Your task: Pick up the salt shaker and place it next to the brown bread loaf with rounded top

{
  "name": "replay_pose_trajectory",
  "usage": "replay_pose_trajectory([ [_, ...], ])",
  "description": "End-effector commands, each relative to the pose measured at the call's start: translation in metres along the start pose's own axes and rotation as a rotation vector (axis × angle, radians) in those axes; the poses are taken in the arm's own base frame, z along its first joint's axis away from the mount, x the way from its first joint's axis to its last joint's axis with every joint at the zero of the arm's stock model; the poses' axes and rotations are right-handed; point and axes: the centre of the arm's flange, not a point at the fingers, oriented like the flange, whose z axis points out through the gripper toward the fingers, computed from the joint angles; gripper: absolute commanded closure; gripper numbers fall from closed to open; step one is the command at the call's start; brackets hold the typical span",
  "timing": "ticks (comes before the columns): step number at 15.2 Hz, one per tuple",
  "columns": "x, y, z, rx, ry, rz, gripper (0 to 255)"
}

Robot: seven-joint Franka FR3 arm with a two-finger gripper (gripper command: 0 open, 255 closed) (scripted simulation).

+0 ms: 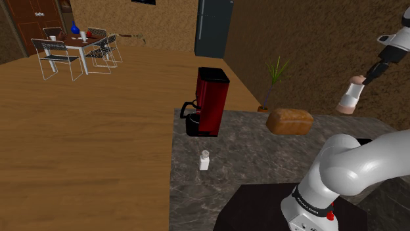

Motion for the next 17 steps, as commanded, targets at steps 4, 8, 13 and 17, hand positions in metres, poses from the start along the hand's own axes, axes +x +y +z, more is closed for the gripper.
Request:
replay_pose_trajectory([
  [4,-0.010,0.013,0.018,-0.001,-0.002,0.000,255],
  [8,-0.014,0.015,0.039,-0.001,-0.002,0.000,255],
  [13,-0.019,0.018,0.064,-0.001,-0.002,0.000,255],
  [17,-0.024,0.020,0.085,-0.001,-0.002,0.000,255],
])
